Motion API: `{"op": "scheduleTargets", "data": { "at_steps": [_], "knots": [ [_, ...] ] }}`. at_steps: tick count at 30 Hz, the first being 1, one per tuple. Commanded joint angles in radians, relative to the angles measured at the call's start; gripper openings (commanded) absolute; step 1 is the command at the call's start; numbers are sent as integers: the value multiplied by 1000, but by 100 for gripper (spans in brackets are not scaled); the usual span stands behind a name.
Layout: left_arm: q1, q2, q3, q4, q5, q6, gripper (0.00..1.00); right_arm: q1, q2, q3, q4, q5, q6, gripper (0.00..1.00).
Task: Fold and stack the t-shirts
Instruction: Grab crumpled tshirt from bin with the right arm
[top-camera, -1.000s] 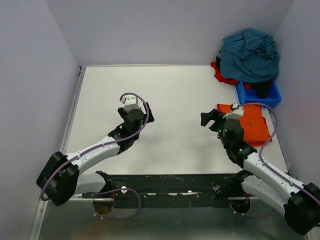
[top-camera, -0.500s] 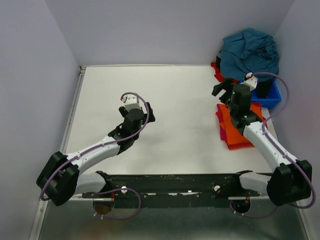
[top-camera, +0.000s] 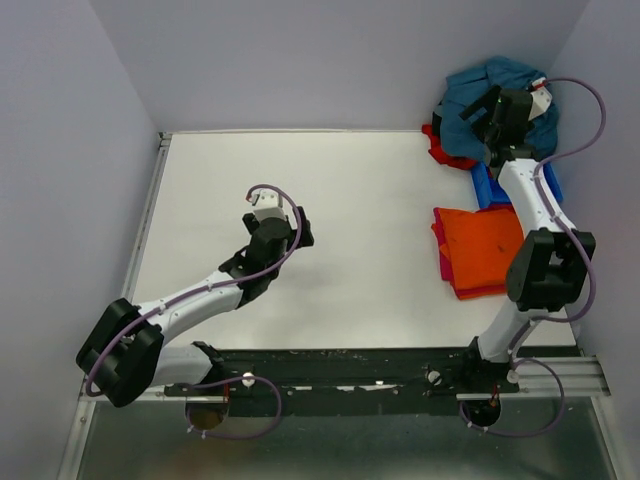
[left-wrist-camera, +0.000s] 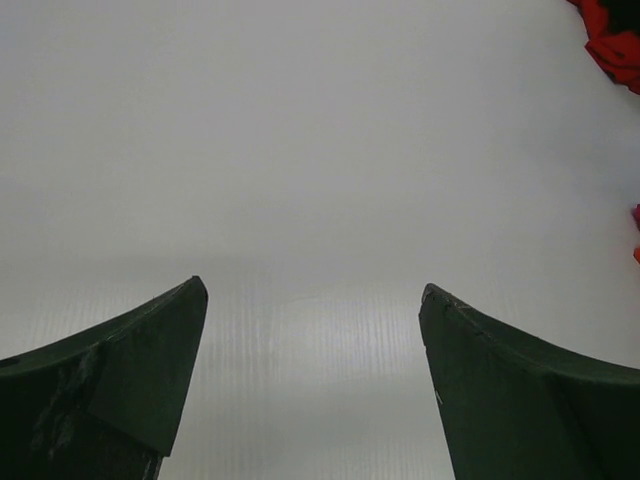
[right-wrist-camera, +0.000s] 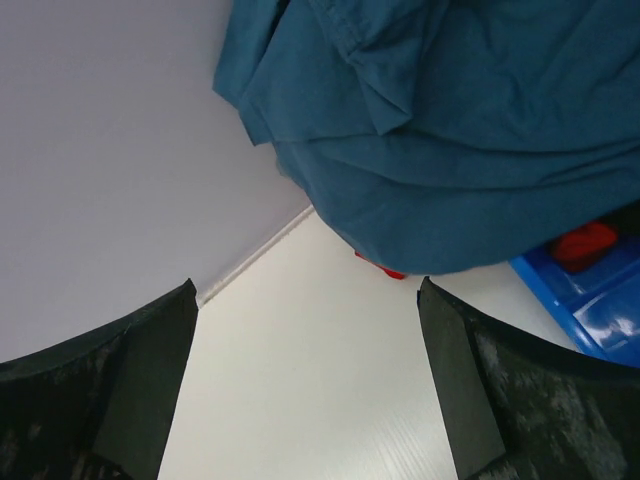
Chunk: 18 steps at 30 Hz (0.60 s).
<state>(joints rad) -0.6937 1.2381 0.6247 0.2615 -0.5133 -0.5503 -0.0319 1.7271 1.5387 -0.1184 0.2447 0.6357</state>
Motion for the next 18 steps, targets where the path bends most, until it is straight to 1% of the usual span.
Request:
{"op": "scheduleTargets", "data": {
  "at_steps": [1, 4, 14, 17, 18],
  "knots": [
    [0, 0, 18, -1, 39, -11, 99, -37, 141, 141, -79, -59, 56, 98],
    [-1, -3, 13, 5, 48, -11, 99, -59, 224, 208, -72, -61, 88, 97],
    [-1, 27, 33, -5, 64, -22, 99, -108, 491, 487, -41, -45, 87, 95],
    [0, 35, 36, -7, 58, -17, 99, -123, 545, 520, 12, -41, 72, 86],
    [-1, 37, 38, -8, 58, -16, 99, -126, 557, 529, 34, -35, 61, 78]
  ]
}}
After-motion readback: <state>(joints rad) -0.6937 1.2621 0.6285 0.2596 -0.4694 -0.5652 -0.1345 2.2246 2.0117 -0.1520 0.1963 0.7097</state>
